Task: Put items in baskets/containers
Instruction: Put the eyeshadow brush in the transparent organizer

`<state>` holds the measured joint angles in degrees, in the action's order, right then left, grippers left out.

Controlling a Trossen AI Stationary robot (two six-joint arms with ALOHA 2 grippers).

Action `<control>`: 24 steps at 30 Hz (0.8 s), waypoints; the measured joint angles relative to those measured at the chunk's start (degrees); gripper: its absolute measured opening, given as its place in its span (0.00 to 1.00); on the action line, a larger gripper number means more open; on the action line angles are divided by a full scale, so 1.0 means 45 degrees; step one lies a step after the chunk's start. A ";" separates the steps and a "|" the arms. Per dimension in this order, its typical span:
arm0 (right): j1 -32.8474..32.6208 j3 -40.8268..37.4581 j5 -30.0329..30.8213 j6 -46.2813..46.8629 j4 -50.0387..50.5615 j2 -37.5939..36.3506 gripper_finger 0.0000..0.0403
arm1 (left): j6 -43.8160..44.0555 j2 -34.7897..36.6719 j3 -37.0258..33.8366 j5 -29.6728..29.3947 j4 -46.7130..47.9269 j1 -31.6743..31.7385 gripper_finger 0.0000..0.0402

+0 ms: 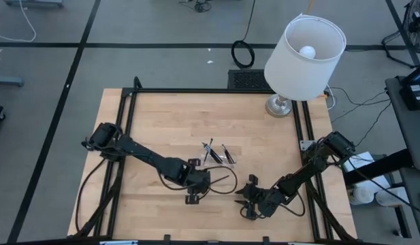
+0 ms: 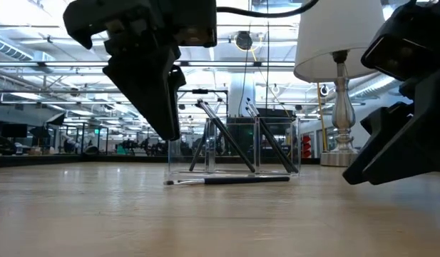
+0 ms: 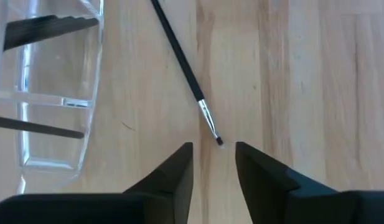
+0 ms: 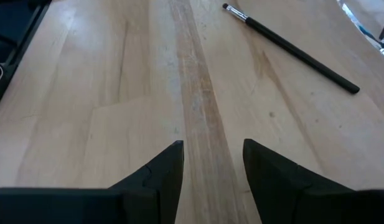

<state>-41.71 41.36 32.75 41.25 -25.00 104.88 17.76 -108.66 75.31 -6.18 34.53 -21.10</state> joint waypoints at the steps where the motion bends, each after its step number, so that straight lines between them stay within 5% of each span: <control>1: 0.0000 0.0000 0.0000 0.0012 0.0011 0.0000 0.38 | 0.0135 0.0005 0.0000 0.0009 -0.0012 0.0020 0.33; 24: -0.0015 0.0005 -0.0340 0.0211 -0.0003 0.0000 0.38 | 0.1268 -0.0179 -0.0913 0.0141 -0.0848 -0.0019 0.33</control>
<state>-41.78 41.39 31.22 42.19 -25.01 104.88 23.46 -109.47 71.20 -5.54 30.72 -21.19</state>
